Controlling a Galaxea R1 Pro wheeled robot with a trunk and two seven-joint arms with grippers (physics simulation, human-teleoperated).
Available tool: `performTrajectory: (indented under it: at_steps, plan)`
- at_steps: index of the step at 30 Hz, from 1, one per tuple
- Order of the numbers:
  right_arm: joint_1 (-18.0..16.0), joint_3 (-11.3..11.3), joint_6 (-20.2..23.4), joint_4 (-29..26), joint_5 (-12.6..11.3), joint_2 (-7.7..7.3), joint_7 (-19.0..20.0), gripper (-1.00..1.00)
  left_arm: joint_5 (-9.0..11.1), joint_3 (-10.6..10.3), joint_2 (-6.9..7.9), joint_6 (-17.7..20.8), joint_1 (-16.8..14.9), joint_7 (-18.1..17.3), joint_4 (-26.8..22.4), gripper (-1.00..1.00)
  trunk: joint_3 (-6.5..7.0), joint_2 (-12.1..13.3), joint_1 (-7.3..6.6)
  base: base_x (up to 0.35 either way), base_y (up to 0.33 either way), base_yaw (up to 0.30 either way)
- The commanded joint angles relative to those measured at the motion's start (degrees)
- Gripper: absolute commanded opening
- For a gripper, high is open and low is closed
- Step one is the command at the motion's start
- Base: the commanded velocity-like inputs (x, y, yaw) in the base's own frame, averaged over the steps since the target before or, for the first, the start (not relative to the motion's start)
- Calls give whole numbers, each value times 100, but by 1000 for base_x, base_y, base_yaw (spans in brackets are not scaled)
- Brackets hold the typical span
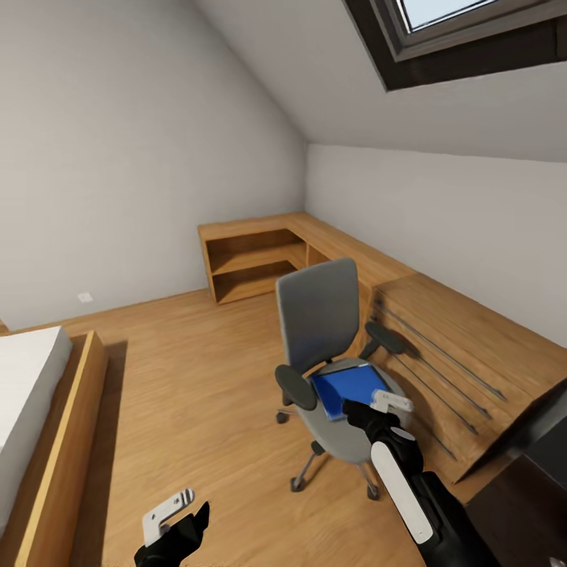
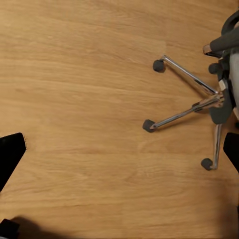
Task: In the bedroom, organize the workspace by keeping the computer under the desk, ensuring the monitor is on the desk, placing the keyboard on the desk next to the monitor, placing the mouse on the desk next to the keyboard, moving the folder from the swivel chair onto the desk next to the mouse, stacking the notebook on top of the folder with the pen on top of the notebook, and positioning the swivel chair next to the desk.
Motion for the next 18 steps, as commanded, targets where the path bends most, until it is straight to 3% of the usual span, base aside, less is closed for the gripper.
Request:
performTrajectory:
  at_steps: [1, 6, 9, 10, 11, 13, 15, 16, 18]
  plan:
    - [-5, 15, 6, -6, -46, -10, -54, 100, 48, -3, 0, 14, -1, 41, -11, 100, -8, -5, 1, 4, 0, 252]
    - [-5, 8, -48, 27, 10, -27, -49, 100, 48, -13, 0, 14, -4, 37, -11, 100, -21, -5, 1, 96, 0, 207]
    - [-5, 7, -151, 145, 199, -42, -47, 100, 48, -17, 0, 14, -3, 34, -11, 100, -24, -5, 1, 262, 0, 65]
    - [-5, 6, -228, 223, 343, -42, -44, 100, 48, -18, 0, 14, -2, 33, -11, 100, -25, -5, 1, 276, 0, 33]
    - [-8, 8, -463, 548, 726, -34, -34, 100, 48, -19, 0, 15, -3, 33, -11, 100, -25, -5, 1, 166, 0, 11]
    - [-29, 12, -677, 999, 995, -26, -1, 100, 46, -14, 0, 20, -3, 32, -11, 100, -25, -5, 1, 130, 0, 6]
    - [-46, 13, -814, 1272, 1094, -24, 51, 100, 47, -13, 0, 21, -2, 32, -11, 100, -25, -5, 1, 113, 0, 3]
    - [-72, 14, -1169, 1668, 1232, -30, 155, 100, 47, -12, 0, 22, -3, 32, -11, 100, -25, -5, 1, 69, 0, 1]
    - [-82, 14, -1454, 1855, 1319, -36, 207, 100, 47, -12, 0, 22, -2, 32, -11, 100, -25, -5, 1, 50, 0, 1]
